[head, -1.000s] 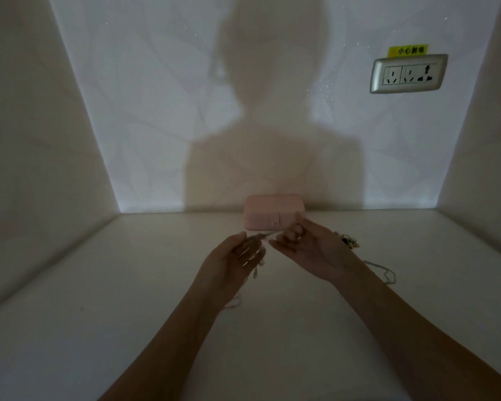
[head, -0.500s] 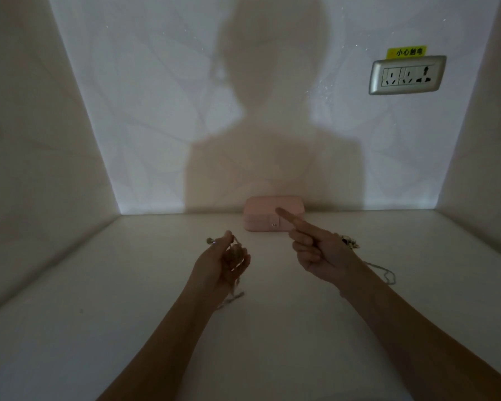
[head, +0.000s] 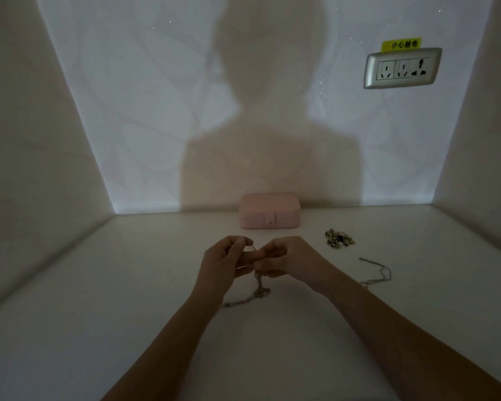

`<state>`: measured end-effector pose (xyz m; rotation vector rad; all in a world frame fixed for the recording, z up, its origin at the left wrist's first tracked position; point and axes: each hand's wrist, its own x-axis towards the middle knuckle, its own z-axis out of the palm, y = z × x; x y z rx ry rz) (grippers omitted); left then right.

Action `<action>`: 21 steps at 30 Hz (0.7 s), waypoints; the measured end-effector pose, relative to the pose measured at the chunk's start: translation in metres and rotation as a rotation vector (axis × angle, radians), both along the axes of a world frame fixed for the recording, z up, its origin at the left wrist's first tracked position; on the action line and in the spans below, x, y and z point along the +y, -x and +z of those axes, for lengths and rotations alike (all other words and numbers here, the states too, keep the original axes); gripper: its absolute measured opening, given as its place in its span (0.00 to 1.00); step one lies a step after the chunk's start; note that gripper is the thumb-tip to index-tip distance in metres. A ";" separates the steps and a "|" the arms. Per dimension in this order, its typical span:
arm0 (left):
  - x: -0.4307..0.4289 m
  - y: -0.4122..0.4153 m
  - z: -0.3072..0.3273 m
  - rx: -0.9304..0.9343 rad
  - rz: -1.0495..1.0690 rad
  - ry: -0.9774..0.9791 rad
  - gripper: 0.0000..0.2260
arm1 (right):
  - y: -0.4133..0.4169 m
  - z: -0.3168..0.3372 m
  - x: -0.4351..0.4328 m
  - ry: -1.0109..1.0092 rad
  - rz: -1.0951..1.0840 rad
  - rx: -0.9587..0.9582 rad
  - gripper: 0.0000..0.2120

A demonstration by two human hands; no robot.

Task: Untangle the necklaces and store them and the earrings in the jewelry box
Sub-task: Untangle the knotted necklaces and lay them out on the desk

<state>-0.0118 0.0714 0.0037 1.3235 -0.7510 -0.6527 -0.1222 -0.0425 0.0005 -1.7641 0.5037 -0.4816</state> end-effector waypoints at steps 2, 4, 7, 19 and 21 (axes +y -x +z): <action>-0.001 0.000 -0.001 -0.073 0.001 0.002 0.10 | 0.000 -0.001 0.001 -0.019 0.021 0.016 0.07; -0.001 0.001 0.000 -0.103 0.009 0.005 0.09 | 0.001 -0.001 0.000 -0.040 0.026 0.029 0.04; -0.001 -0.005 -0.003 -0.030 0.029 -0.021 0.08 | 0.002 -0.001 -0.002 -0.165 0.068 0.048 0.05; -0.008 -0.010 -0.015 0.183 -0.088 -0.109 0.16 | -0.003 -0.003 -0.001 -0.331 0.084 0.031 0.02; -0.007 -0.010 -0.016 0.143 -0.087 -0.124 0.13 | -0.001 -0.004 -0.003 -0.287 0.065 0.051 0.02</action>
